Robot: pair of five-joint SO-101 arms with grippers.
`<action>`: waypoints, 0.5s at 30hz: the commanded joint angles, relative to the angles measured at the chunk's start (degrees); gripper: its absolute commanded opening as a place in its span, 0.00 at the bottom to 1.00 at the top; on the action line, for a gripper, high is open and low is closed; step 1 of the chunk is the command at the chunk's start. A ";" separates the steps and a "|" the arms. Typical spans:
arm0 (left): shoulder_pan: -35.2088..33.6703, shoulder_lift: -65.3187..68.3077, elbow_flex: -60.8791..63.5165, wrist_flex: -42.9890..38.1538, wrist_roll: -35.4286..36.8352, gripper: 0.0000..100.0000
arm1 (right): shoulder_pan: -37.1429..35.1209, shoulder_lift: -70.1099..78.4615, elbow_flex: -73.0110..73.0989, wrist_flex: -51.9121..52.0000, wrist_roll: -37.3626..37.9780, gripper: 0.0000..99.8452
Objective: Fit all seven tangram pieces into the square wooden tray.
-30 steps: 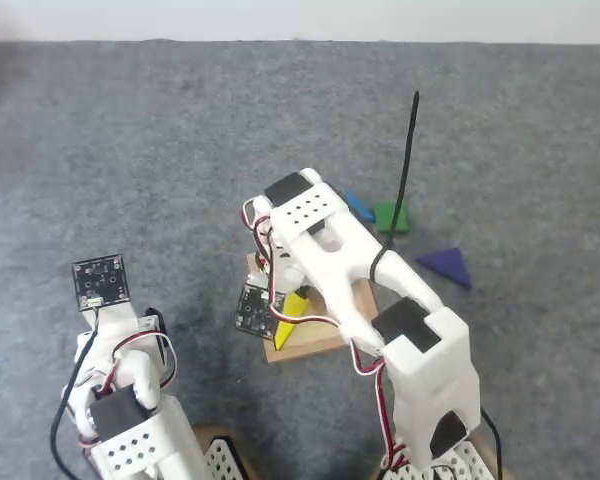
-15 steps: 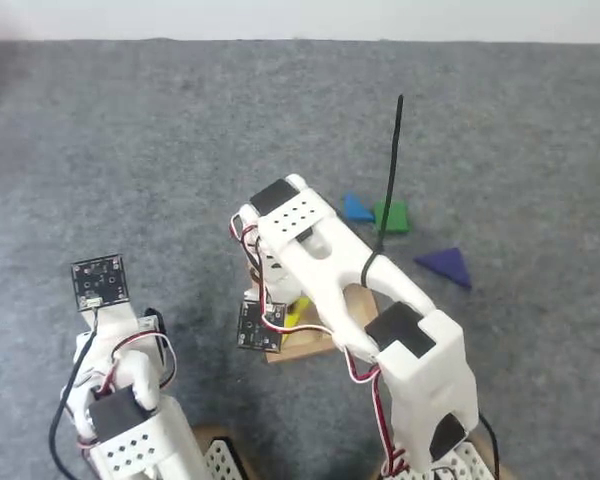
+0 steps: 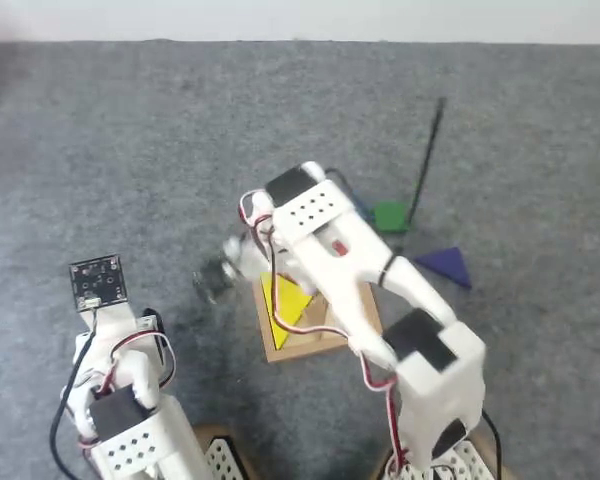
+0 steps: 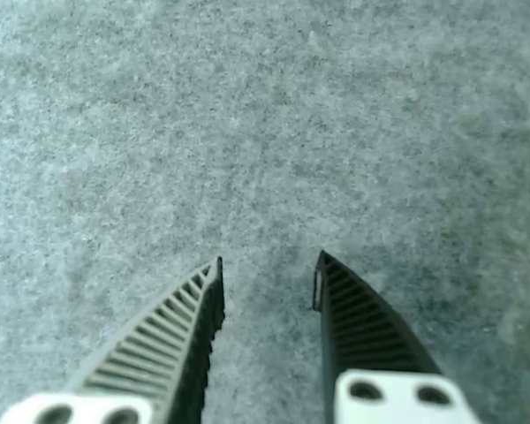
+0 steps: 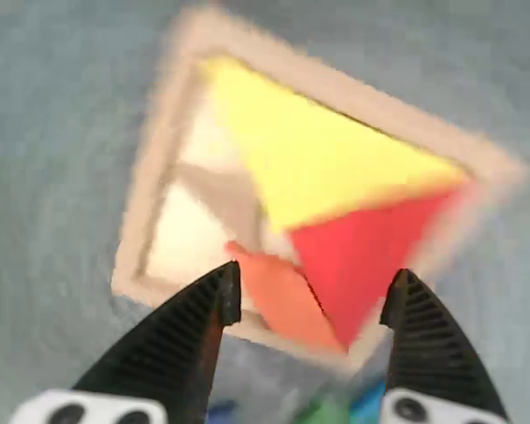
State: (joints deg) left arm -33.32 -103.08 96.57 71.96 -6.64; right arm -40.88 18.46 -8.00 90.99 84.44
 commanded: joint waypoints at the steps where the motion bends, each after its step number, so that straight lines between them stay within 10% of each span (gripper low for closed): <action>1: -0.53 -1.05 -0.22 0.26 0.44 0.17 | 1.80 -9.71 0.26 -8.04 -52.13 0.20; 7: -0.53 -1.05 -0.22 0.26 0.44 0.17 | 2.86 -19.12 24.53 -27.03 -77.54 0.08; 15: -0.53 -1.05 -0.22 0.26 0.44 0.17 | -2.24 -26.95 43.87 -35.56 -82.90 0.24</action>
State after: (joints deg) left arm -33.58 -103.08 96.57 71.96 -6.64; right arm -41.14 -2.81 32.44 55.91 3.30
